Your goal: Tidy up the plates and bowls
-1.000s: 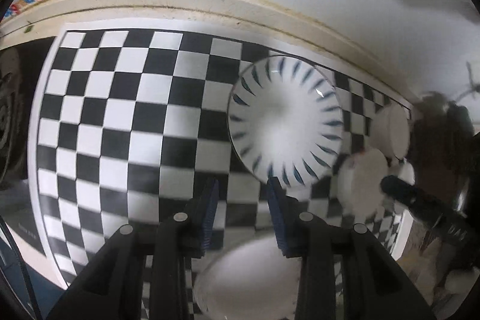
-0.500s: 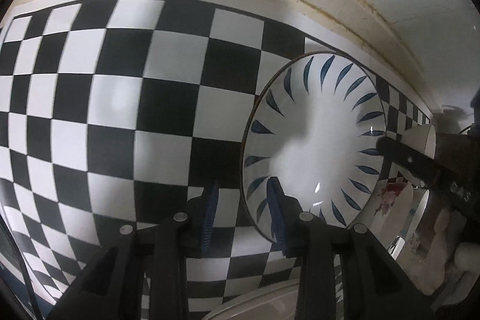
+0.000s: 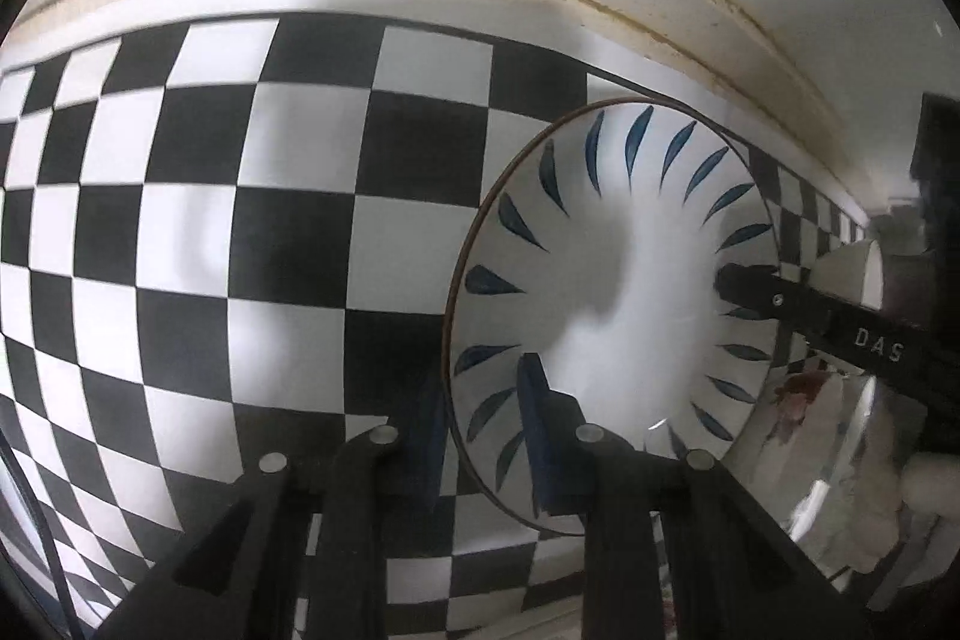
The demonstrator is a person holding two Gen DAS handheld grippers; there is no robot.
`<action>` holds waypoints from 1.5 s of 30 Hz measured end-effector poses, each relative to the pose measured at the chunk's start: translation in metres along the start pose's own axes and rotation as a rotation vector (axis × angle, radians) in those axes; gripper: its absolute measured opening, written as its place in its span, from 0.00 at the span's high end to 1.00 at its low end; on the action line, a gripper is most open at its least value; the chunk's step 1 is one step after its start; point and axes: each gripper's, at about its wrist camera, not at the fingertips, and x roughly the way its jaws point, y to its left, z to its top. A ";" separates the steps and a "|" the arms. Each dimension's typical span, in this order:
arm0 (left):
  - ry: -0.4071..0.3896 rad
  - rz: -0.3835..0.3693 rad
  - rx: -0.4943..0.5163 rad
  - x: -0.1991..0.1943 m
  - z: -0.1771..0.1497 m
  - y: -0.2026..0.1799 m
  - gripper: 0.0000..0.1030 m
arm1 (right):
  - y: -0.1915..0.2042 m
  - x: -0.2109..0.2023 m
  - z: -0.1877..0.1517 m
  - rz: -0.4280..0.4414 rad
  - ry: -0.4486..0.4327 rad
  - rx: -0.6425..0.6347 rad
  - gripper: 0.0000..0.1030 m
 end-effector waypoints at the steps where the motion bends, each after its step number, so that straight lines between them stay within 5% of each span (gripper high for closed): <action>1: -0.011 0.007 0.007 -0.001 -0.001 -0.001 0.81 | 0.000 -0.001 -0.001 -0.004 -0.006 -0.009 0.72; 7: -0.050 0.013 0.008 -0.015 -0.001 0.003 0.81 | -0.001 -0.004 -0.010 0.006 -0.013 -0.030 0.82; 23: -0.110 0.026 0.039 -0.047 -0.018 -0.005 0.81 | 0.015 -0.031 -0.045 0.049 -0.053 -0.041 0.85; 32: -0.157 -0.002 0.025 -0.087 -0.052 -0.004 0.81 | 0.026 -0.076 -0.082 0.106 -0.096 -0.066 0.86; 45: -0.164 -0.032 0.048 -0.118 -0.134 0.001 0.81 | 0.035 -0.115 -0.177 0.165 -0.133 -0.084 0.86</action>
